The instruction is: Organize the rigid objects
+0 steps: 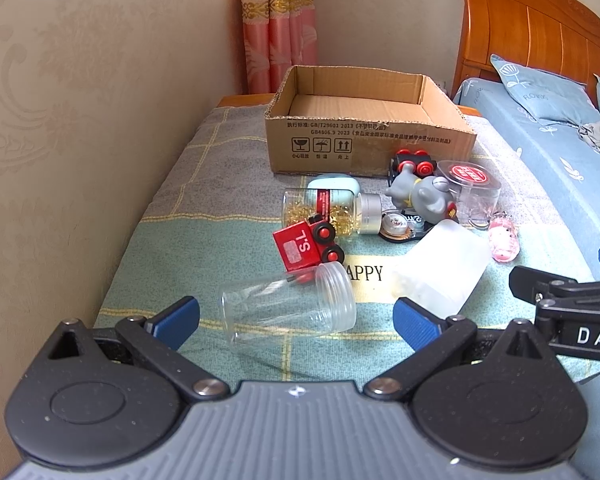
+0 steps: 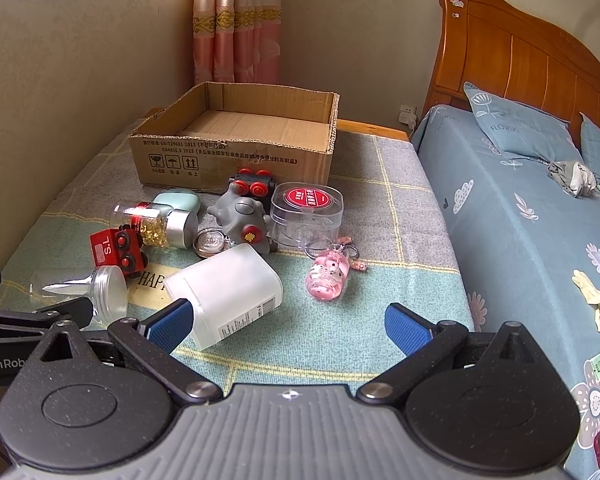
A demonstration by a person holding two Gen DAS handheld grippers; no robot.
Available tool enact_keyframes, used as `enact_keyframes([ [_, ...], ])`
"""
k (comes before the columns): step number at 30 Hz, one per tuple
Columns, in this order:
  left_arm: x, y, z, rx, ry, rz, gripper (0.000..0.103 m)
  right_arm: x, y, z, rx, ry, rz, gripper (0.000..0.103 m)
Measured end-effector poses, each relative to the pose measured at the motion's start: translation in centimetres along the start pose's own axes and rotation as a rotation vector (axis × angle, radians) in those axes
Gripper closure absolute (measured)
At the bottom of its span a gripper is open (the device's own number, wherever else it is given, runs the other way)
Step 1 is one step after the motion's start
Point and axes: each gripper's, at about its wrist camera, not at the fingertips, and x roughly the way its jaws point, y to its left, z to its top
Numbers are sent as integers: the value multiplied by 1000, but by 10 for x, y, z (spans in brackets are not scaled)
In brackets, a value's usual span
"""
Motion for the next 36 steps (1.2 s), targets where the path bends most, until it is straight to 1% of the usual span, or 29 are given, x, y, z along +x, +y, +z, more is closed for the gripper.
enact_keyframes([
  [5,1,1,0,-4,-5,-14,1,-1,-1,1,-8,-18,23,0],
  [8,3,4,0,12,-9,-38,1,-2,-3,2,-37,-70,88,0],
  [10,6,6,-1,23,-8,-32,1,-2,-6,3,-49,-103,128,0],
  [11,8,7,-2,25,-5,-26,1,-2,-6,4,-52,-113,134,0],
  [14,16,14,-5,15,18,-18,1,1,-10,4,-53,-124,138,0],
  [18,27,22,-11,1,62,-9,1,6,-17,2,-49,-134,176,0],
  [23,44,29,-16,-13,125,-37,1,16,-23,-5,-76,-140,218,0],
  [26,54,30,-17,-25,159,-74,1,24,-26,-12,-96,-132,261,0],
  [28,60,28,-16,-31,165,-92,1,32,-29,-18,-102,-112,287,0],
  [36,77,23,-3,-33,141,-125,1,44,-24,-31,-160,-61,318,0],
])
